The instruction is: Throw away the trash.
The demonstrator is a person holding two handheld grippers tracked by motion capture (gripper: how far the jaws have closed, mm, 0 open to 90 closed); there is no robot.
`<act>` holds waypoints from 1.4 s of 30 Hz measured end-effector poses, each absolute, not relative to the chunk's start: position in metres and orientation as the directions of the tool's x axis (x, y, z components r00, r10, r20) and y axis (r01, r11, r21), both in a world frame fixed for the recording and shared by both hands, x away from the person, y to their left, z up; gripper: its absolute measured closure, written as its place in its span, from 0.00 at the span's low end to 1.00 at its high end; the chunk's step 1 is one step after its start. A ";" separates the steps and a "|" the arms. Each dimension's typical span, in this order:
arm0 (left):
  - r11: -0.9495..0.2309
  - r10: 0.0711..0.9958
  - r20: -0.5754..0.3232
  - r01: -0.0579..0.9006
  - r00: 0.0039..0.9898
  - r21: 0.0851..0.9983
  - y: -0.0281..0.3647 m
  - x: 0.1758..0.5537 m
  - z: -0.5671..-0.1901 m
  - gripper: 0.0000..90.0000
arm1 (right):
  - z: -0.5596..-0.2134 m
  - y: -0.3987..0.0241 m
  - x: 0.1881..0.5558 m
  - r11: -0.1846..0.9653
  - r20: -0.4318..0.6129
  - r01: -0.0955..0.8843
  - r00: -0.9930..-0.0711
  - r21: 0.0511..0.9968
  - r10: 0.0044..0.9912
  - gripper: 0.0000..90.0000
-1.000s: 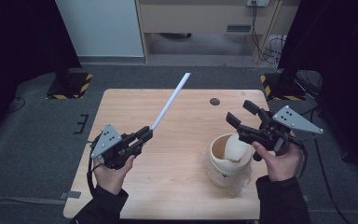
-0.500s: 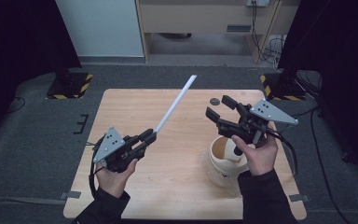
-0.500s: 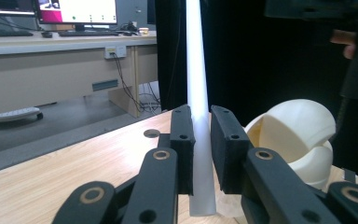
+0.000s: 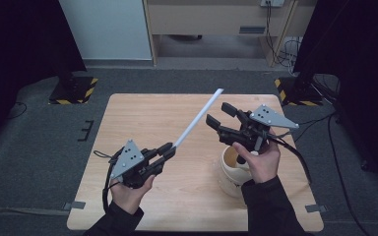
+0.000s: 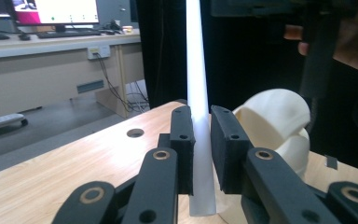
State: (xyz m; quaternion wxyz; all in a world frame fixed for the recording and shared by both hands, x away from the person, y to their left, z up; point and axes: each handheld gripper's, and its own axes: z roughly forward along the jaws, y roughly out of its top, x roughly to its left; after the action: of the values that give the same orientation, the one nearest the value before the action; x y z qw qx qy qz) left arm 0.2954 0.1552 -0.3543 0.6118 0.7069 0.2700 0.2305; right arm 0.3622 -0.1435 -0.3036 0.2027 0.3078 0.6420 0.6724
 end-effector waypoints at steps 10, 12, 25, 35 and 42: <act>-0.116 0.643 0.011 0.083 0.766 0.990 0.147 0.291 -0.357 0.88 | -0.305 -0.141 0.363 -0.091 0.168 0.144 -0.733 0.985 0.659 0.42; -0.119 0.640 0.013 0.083 0.768 0.989 0.145 0.291 -0.357 0.88 | -0.306 -0.141 0.363 -0.091 0.169 0.146 -0.737 0.985 0.655 0.45; -0.148 0.630 0.008 0.110 0.777 0.983 0.140 0.293 -0.364 0.88 | -0.308 -0.137 0.360 -0.116 0.196 0.159 -0.758 0.980 0.622 0.68; -0.154 0.645 -0.029 0.167 0.764 0.974 0.144 0.300 -0.372 0.84 | -0.308 -0.138 0.358 -0.133 0.200 0.149 -0.755 0.980 0.624 0.89; -0.174 0.689 -0.065 0.252 0.722 0.952 0.155 0.317 -0.390 0.77 | -0.307 -0.147 0.357 -0.145 0.197 0.134 -0.744 0.980 0.638 0.89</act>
State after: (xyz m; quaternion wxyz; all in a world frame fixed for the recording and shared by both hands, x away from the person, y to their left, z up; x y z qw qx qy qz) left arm 0.3174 0.1552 -0.3897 0.5587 0.7408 0.3175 0.1953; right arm 0.3573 -0.1465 -0.3075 0.1821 0.3076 0.6279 0.6913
